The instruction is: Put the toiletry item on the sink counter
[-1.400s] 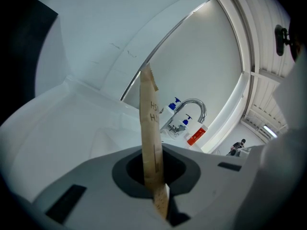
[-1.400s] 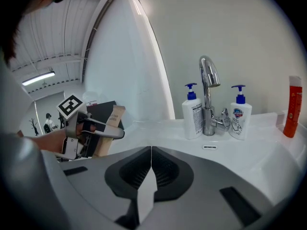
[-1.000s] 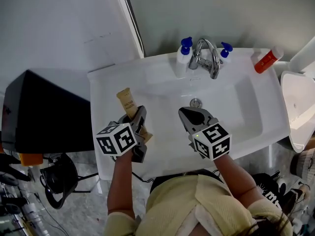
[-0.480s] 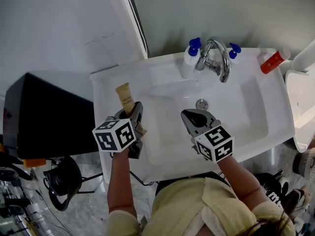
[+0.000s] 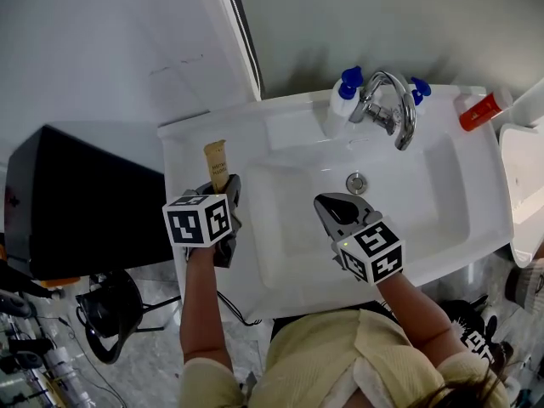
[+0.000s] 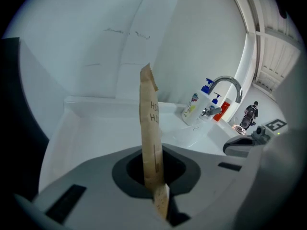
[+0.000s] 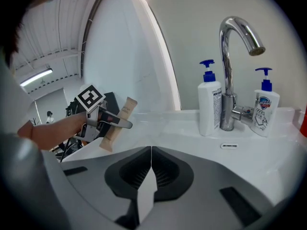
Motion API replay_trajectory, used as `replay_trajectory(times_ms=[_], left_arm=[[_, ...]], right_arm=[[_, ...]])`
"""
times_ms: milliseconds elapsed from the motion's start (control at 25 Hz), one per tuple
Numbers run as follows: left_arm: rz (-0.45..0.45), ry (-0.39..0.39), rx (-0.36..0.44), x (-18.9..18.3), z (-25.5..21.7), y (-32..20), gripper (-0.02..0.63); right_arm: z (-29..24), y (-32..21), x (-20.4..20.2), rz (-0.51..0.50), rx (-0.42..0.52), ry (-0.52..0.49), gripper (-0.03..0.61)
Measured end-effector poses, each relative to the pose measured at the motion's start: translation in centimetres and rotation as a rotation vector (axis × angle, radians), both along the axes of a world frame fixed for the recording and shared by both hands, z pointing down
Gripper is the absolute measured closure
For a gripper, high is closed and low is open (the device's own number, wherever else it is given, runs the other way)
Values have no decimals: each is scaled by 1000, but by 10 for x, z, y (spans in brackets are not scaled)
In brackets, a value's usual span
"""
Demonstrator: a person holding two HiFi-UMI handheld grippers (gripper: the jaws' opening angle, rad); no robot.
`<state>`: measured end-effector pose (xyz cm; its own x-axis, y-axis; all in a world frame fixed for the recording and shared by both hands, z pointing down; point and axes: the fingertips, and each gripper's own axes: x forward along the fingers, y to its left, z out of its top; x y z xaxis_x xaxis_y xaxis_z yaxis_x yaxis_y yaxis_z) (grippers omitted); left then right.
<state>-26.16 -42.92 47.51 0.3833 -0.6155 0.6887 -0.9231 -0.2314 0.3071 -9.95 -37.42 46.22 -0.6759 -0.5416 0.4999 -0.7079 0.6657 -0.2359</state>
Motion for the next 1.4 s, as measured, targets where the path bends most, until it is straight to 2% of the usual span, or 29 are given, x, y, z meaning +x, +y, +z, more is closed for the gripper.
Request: replay_trajectory(times_ms=[320, 520, 720, 920, 1040, 1240, 1400], left_arm=[[66, -200, -69, -16, 32, -7, 575], [54, -220, -92, -24, 38, -14, 575], [60, -274, -95, -29, 43, -19, 575], [73, -365, -92, -36, 50, -25, 575], [88, -375, -90, -35, 53, -27, 575], [74, -418, -41, -40, 52, -35, 574], [28, -398, 0, -44, 44, -41, 566]], right_arm=[[13, -1, -10, -17, -28, 11, 552], [19, -1, -14, -24, -40, 15, 552], [21, -2, -14, -26, -42, 15, 552], [22, -1, -14, -23, -45, 16, 552], [22, 0, -13, -19, -49, 14, 552], [22, -1, -13, -10, -64, -11, 552], [22, 1, -14, -12, -66, -10, 552]])
